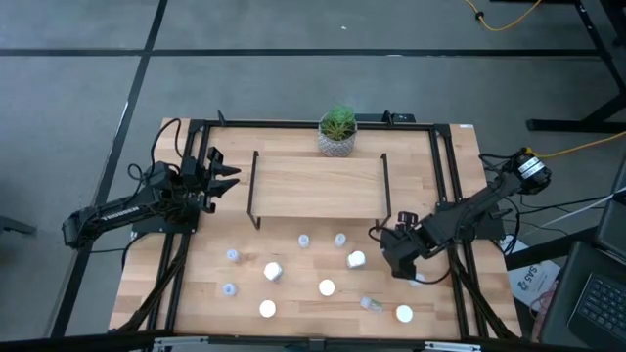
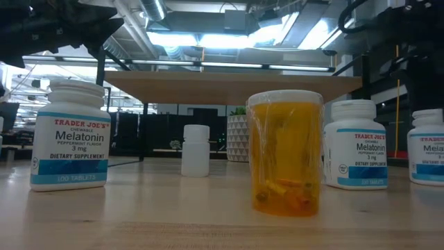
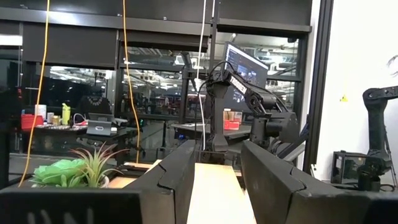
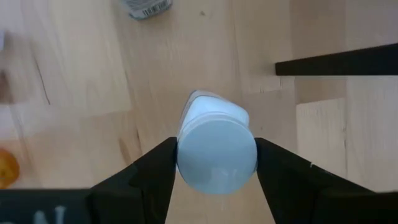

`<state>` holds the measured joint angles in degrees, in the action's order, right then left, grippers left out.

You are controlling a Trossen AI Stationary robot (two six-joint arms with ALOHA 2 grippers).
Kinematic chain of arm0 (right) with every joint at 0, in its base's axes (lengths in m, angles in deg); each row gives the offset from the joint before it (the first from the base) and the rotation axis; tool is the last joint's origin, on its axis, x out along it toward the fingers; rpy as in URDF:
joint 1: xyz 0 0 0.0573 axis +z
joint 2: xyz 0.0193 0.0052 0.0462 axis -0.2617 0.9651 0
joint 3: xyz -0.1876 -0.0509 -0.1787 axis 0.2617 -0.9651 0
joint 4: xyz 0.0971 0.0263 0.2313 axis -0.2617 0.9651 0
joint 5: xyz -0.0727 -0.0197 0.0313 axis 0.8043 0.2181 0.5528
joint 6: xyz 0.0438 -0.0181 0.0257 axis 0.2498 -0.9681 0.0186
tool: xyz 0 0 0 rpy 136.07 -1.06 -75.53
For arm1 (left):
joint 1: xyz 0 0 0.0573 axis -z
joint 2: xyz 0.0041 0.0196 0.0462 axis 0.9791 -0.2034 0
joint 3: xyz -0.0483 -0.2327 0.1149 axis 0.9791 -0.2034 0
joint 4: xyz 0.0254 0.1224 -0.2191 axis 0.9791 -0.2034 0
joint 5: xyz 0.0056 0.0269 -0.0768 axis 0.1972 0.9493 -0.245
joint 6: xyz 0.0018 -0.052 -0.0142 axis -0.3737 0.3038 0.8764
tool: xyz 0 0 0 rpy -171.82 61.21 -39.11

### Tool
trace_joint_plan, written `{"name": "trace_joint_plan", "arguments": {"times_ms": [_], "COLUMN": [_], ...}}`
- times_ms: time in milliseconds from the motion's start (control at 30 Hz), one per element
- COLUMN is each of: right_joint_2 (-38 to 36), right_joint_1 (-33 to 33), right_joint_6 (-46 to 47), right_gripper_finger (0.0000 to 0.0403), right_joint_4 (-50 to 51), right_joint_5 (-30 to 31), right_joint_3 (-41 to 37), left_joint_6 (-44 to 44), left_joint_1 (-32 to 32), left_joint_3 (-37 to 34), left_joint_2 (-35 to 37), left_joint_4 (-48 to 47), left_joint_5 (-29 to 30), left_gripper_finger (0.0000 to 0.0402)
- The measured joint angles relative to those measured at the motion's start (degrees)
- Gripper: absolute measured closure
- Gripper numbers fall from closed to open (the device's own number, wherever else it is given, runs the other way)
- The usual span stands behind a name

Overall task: Pick and place medicine bottles onto shelf by color
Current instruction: Put the top left white medicine bottle on the shelf

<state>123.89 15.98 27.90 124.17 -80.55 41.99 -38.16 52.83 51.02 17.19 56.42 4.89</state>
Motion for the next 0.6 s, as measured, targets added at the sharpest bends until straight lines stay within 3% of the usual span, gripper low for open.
{"name": "trace_joint_plan", "arguments": {"times_ms": [600], "right_joint_2": [0.0], "right_joint_1": [-2.9], "right_joint_6": [-0.3], "right_gripper_finger": [0.0209], "right_joint_4": [-1.4], "right_joint_5": [-1.7], "right_joint_3": [0.0], "left_joint_6": [0.0], "left_joint_1": [0.0], "left_joint_3": [0.0], "left_joint_2": [0.0], "left_joint_4": [-0.1], "left_joint_5": [0.0], "left_gripper_finger": [0.0278]}}
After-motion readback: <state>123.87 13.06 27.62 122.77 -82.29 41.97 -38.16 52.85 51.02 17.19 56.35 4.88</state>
